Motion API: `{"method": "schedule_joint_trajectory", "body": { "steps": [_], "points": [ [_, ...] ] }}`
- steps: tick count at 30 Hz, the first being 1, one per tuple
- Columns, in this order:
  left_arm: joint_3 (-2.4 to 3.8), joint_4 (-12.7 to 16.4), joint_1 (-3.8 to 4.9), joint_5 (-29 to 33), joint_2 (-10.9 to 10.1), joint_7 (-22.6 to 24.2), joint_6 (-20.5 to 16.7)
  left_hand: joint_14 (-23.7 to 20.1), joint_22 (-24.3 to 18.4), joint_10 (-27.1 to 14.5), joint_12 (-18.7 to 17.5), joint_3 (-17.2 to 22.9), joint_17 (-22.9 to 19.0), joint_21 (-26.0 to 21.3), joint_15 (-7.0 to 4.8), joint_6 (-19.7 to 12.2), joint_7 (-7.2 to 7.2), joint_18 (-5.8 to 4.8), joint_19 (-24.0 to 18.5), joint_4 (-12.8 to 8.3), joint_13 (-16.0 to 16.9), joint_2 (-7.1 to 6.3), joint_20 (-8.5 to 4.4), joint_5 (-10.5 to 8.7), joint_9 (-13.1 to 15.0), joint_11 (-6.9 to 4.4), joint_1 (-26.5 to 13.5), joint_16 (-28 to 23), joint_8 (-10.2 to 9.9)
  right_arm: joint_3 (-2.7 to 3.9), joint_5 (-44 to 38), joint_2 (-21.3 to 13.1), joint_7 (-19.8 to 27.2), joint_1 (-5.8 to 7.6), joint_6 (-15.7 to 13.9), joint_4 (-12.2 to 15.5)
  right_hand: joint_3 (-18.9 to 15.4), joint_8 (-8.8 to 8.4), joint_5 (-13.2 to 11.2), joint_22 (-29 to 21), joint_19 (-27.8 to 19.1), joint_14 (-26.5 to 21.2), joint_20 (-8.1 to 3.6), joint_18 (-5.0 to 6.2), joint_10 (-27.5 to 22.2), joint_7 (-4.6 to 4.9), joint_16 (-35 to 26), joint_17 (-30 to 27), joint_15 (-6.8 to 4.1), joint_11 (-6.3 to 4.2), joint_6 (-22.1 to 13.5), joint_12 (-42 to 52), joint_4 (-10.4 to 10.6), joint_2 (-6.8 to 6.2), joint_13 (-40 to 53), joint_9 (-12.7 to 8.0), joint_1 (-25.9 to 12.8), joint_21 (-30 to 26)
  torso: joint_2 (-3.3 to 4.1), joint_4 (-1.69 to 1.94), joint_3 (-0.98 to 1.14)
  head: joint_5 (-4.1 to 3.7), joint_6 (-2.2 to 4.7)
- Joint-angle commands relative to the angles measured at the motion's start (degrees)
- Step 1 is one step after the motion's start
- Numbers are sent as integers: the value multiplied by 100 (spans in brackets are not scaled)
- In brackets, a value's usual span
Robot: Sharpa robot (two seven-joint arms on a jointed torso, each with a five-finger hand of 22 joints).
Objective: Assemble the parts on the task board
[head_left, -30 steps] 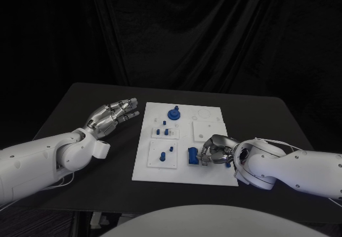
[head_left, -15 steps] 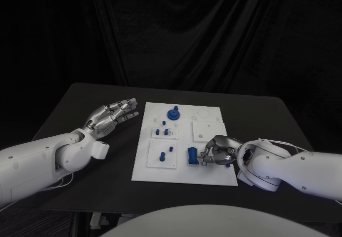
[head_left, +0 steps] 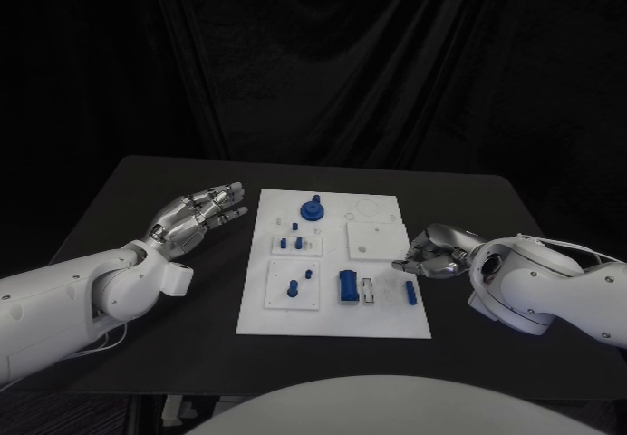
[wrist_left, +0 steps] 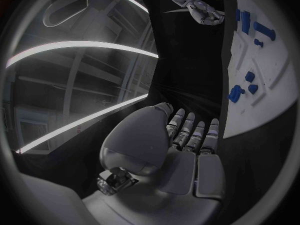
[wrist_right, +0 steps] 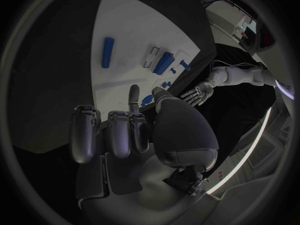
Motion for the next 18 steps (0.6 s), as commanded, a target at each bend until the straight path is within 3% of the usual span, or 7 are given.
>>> {"method": "schedule_joint_trajectory", "body": {
  "steps": [1, 7, 11, 18],
  "points": [
    [5, 15, -11, 9, 0, 62, 5, 27, 6, 42, 31, 28, 6, 21, 30, 40, 369, -40, 29, 1, 10, -20, 4, 27, 8, -9, 46, 34, 25, -9, -642, -22, -567, 7, 124, -50, -6, -40, 147, 1256, 306, 508, 36, -75, 598, 0, 16, 1018, 43, 46, 57, 16, -4, -18, 1507, -67, 34, 15, -4, 12, -5, -61, 1],
    [5, 5, -11, 9, 6, 62, 18, 28, 6, 47, 34, 29, 5, 22, 31, 40, 368, -40, 30, 1, 10, -21, 4, 28, 8, -8, 47, 31, 26, -19, -922, 35, -795, -53, 342, -158, 43, -89, 446, 1243, 289, 498, 33, -66, 598, -10, -6, 971, 37, 37, 107, 16, -24, -55, 1507, -161, 183, -21, -7, 13, -20, -108, 1],
    [5, -4, -11, 9, 15, 61, 28, 29, 5, 49, 35, 30, 5, 20, 31, 38, 368, -41, 30, 2, 10, -20, 4, 27, 8, -6, 48, 32, 26, -21, -1085, 109, -920, -127, 471, -208, 56, -96, 507, 1242, 288, 497, 32, -65, 598, -12, -10, 964, 35, 35, 113, 16, -27, -62, 1507, -177, 217, -23, 3, 8, -5, -162, 1],
    [5, -10, -11, 9, 12, 55, 38, 29, 5, 49, 32, 31, 5, 20, 32, 38, 368, -41, 30, 1, 10, -20, 4, 26, 8, -6, 48, 31, 26, -22, -1267, 223, -1082, -260, 673, -300, 55, -95, 513, 1236, 281, 492, 32, -61, 598, -11, -20, 942, 35, 35, 115, 16, -23, -63, 1507, -178, 215, -39, 10, -4, 9, -179, 1]
  ]
}}
